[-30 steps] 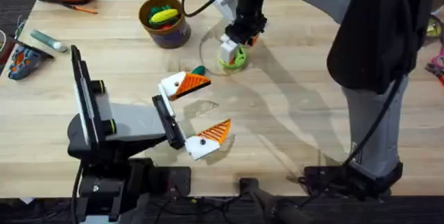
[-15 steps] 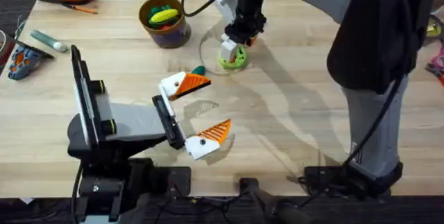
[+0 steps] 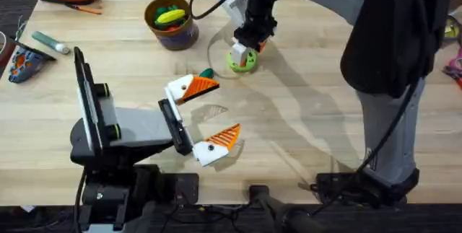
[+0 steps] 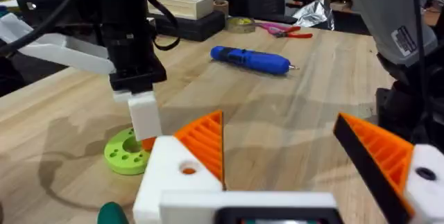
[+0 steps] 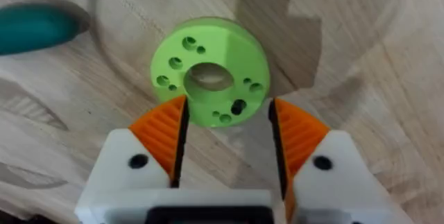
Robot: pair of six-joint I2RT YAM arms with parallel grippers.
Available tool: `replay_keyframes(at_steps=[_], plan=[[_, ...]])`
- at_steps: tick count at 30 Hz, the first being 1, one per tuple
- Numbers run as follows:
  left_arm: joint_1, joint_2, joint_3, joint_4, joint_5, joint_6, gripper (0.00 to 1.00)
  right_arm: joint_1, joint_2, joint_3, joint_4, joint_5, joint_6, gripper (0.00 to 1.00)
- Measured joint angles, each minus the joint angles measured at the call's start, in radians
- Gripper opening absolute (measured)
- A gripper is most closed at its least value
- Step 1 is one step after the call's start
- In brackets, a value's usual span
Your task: Pick up the gripper from the table and insert it into the empty holder that is missing its gripper. Then pick up a screw, insert it into the mounting hole, and use the screwdriver to tighten it. Finally, clean up the table by picking up the vegetable and placing it into the bucket.
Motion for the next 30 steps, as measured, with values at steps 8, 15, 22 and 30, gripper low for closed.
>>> replay_keyframes(at_steps=[8, 15, 22, 30], plan=[[0.0, 0.0, 0.0, 0.0, 0.0, 0.0, 0.986, 0.0, 0.0, 0.0, 0.001, -0.004, 0.0, 0.568], [0.0, 0.0, 0.0, 0.0, 0.0, 0.0, 0.985, 0.0, -0.007, -0.001, 0.005, 0.0, 0.003, 0.464], [0.0, 0.0, 0.0, 0.0, 0.0, 0.0, 0.986, 0.0, -0.02, -0.002, 0.005, 0.0, 0.003, 0.408], [0.0, 0.0, 0.0, 0.0, 0.0, 0.0, 0.986, 0.0, -0.024, -0.002, 0.002, 0.0, 0.003, 0.384]])
